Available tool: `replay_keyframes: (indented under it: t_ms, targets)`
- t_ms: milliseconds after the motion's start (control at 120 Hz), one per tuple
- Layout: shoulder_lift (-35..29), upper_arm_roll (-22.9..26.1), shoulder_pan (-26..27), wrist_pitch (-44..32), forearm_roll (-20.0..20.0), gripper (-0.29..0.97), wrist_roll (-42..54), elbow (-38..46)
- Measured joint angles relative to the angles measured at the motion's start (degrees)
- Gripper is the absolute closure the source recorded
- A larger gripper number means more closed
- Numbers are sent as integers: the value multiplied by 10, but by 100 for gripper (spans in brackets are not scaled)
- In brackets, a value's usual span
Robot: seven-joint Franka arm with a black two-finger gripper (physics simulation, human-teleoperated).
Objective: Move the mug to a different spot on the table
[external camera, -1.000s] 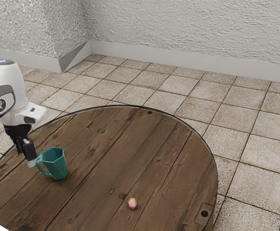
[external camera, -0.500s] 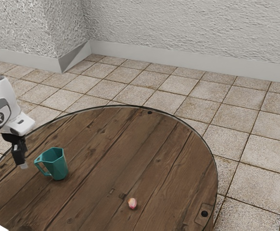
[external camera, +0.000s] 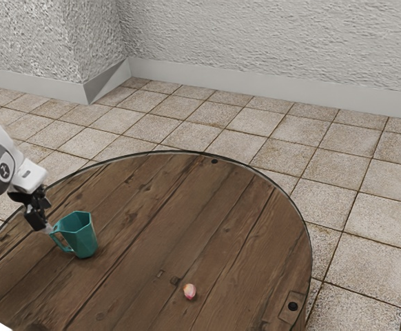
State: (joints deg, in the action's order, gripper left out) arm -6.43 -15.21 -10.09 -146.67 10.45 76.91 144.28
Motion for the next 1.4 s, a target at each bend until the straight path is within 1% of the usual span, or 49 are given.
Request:
replay_keyframes:
  t_ms: [125, 300, 533, 700, 883, 1133, 1183, 1217, 1358, 1400]
  targets:
    - [0, 0, -1, 13, 20, 0, 10, 8]
    - [11, 0, -2, 21, 32, 0, 18, 8]
    - [34, 0, 4, -1, 39, 0, 20, 6]
    - [45, 1, 12, -19, 67, 0, 15, 6]
    - [58, 1, 14, -37, 88, 5, 12, 6]
    - [55, 1, 21, -45, 94, 12, 14, 8]
    - [55, 2, 25, -45, 94, 15, 14, 8]
    - [55, 2, 28, -46, 95, 19, 14, 8]
    - [54, 2, 45, -47, 96, 47, 14, 8]
    - [54, 2, 50, -47, 100, 52, 14, 7]
